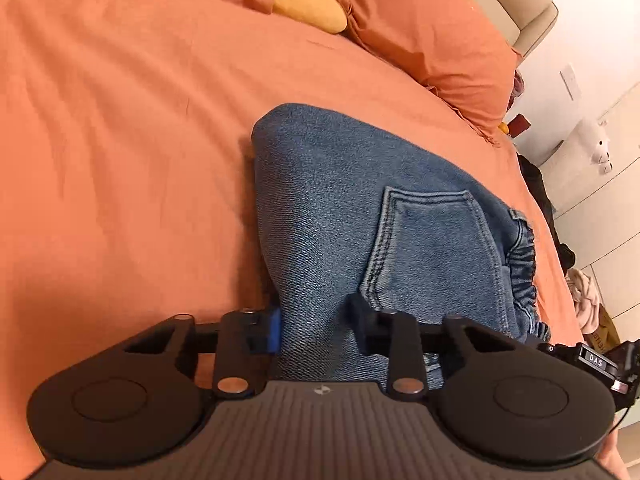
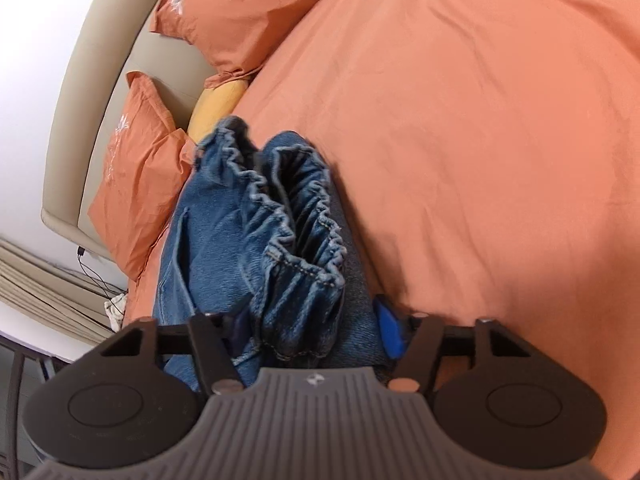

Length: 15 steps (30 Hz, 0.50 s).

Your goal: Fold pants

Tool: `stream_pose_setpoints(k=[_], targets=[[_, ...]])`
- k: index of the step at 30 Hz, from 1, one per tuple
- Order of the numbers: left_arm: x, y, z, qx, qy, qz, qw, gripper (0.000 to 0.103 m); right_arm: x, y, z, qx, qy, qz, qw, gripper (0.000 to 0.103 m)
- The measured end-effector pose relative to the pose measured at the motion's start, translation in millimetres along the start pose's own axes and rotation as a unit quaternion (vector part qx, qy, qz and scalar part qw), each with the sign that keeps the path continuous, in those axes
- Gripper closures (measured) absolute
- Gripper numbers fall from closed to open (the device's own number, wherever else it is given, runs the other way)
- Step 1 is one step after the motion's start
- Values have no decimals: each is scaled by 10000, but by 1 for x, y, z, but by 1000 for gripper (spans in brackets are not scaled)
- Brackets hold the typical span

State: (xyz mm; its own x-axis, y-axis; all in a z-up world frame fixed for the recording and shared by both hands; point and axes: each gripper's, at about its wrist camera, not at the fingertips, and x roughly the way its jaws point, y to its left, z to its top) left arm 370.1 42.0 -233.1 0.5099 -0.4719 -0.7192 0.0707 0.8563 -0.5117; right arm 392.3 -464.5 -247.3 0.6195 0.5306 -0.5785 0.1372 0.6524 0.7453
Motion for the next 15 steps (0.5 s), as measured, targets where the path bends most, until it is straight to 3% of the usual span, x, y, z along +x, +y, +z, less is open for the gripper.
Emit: stream_pose_setpoints(k=[4,8,15], targets=[[-19,-12,6,139,-44,13,9999,78,-16,13,3,-81,3,102,9999,59],[-49,-20,12,338,-155,111,9992,79,-30,40,3,-241,15,246,9994,60],[-123,3,27,353,-308,263,9986,79,-36,105,-20,-523,203,642,9964,61]])
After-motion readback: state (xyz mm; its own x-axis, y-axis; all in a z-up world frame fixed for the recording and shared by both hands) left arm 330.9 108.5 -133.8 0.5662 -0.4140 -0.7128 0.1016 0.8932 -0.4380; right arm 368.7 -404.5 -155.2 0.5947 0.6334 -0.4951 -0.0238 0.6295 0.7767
